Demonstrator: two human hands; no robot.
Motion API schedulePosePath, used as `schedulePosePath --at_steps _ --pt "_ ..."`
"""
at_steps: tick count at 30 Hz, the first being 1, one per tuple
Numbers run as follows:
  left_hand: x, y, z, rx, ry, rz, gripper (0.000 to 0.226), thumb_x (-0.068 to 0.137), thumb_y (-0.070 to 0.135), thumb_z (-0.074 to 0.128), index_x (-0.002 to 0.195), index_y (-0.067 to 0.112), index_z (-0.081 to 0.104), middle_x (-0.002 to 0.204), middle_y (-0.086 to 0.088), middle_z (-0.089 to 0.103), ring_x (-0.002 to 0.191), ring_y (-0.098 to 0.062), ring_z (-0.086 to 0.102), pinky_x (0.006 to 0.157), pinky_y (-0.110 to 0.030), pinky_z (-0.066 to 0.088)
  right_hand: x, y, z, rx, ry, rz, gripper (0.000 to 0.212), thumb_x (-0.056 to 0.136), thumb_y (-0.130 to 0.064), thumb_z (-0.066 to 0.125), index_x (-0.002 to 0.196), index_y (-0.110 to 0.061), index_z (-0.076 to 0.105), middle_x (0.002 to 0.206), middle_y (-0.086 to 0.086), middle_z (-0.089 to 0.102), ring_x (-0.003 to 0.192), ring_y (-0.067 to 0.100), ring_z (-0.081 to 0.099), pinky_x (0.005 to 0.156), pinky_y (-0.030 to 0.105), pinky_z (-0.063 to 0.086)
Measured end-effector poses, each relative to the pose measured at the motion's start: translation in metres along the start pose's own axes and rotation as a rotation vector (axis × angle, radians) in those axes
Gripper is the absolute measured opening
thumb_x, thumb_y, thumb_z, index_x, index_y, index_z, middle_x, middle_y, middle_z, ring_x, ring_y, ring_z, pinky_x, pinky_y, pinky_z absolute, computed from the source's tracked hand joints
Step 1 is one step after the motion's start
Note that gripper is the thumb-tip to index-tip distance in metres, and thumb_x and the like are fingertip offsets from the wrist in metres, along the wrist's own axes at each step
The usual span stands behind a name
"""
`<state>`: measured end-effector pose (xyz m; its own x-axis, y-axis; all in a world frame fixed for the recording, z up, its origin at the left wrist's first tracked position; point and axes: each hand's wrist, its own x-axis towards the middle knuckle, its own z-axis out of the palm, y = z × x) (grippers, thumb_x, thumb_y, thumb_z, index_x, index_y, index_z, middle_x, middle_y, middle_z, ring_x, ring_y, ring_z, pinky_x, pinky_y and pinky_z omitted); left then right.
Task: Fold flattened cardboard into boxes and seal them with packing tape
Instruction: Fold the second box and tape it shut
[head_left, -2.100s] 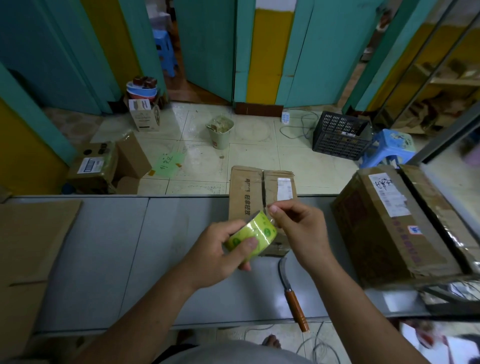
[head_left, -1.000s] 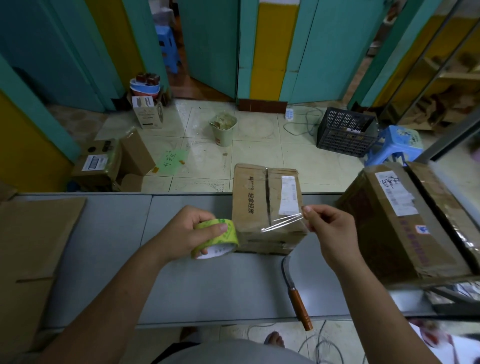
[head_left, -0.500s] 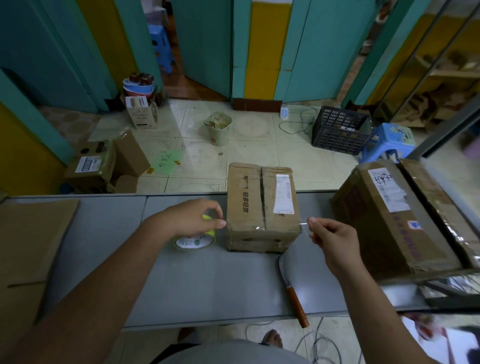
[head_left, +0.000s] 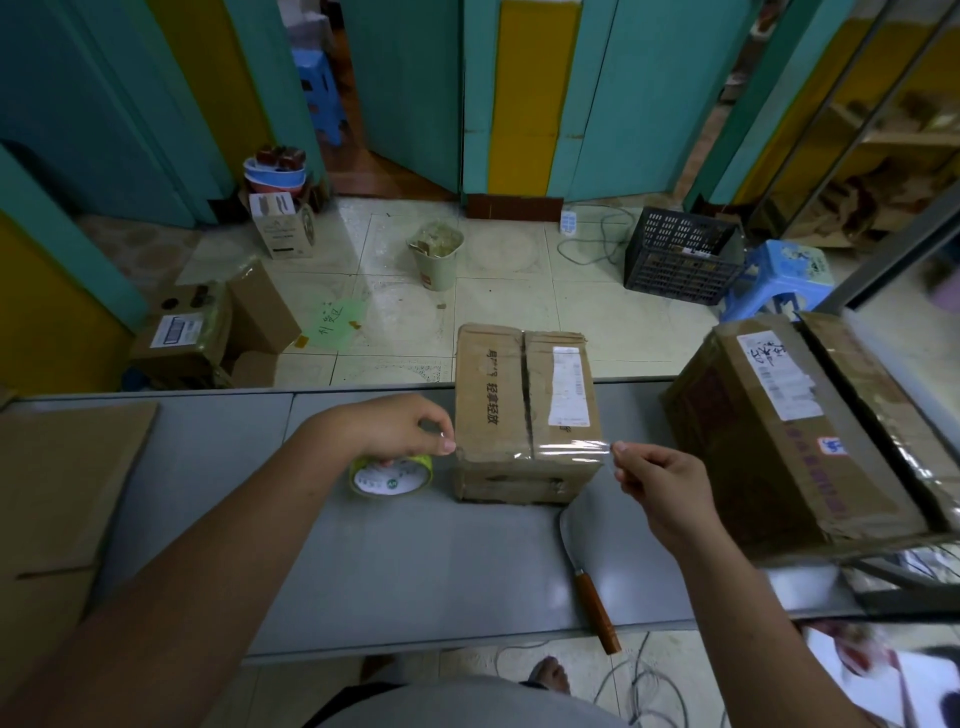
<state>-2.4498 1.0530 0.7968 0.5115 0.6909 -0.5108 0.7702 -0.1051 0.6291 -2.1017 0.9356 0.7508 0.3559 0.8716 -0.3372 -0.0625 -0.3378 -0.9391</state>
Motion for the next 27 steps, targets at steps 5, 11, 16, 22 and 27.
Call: schedulePosePath --at_steps 5,11,16,22,27 --pt "0.007 -0.009 0.006 0.027 -0.020 -0.044 0.024 0.101 0.042 0.071 0.116 0.024 0.078 0.093 -0.011 0.070 0.059 -0.013 0.058 0.053 -0.026 0.052 0.005 0.010 0.002 0.021 -0.024 0.079 0.012 0.091 -0.017 0.079 0.087 -0.007 0.083 0.079 0.016 0.072 0.077 0.026 0.064 0.078 0.041 0.055" --pt "0.016 -0.025 0.008 -0.060 -0.044 -0.028 0.029 0.097 0.048 0.074 0.106 0.022 0.083 0.072 -0.001 0.057 0.058 -0.008 0.055 0.053 -0.022 0.053 0.009 0.014 -0.002 0.118 -0.120 0.219 0.023 0.088 -0.023 0.080 0.099 -0.004 0.082 0.078 0.012 0.069 0.072 0.018 0.064 0.070 0.031 0.056" --pt "0.022 -0.035 0.009 -0.062 -0.051 0.010 0.026 0.094 0.055 0.075 0.100 0.032 0.084 0.084 0.016 0.078 0.082 -0.006 0.071 0.078 -0.026 0.055 0.016 0.020 -0.003 0.282 -0.232 0.413 0.036 0.080 -0.029 0.084 0.110 -0.007 0.081 0.079 0.003 0.067 0.067 0.009 0.060 0.062 0.024 0.049" --pt "0.030 -0.040 0.014 -0.084 -0.050 0.053 0.018 0.094 0.049 0.077 0.101 0.033 0.083 0.089 0.017 0.080 0.083 0.002 0.072 0.077 -0.021 0.053 0.020 0.022 -0.007 0.282 -0.261 0.515 0.044 0.075 -0.034 0.090 0.114 -0.014 0.081 0.094 0.002 0.076 0.075 0.006 0.069 0.051 0.016 0.043" --pt "0.033 -0.041 0.012 -0.064 -0.049 0.054 0.015 0.092 0.050 0.078 0.097 0.037 0.082 0.091 0.018 0.080 0.085 0.001 0.073 0.077 -0.019 0.052 0.022 0.015 -0.007 0.183 -0.268 0.500 0.049 0.072 -0.039 0.088 0.112 -0.012 0.079 0.098 0.005 0.077 0.079 0.008 0.071 0.050 0.014 0.041"
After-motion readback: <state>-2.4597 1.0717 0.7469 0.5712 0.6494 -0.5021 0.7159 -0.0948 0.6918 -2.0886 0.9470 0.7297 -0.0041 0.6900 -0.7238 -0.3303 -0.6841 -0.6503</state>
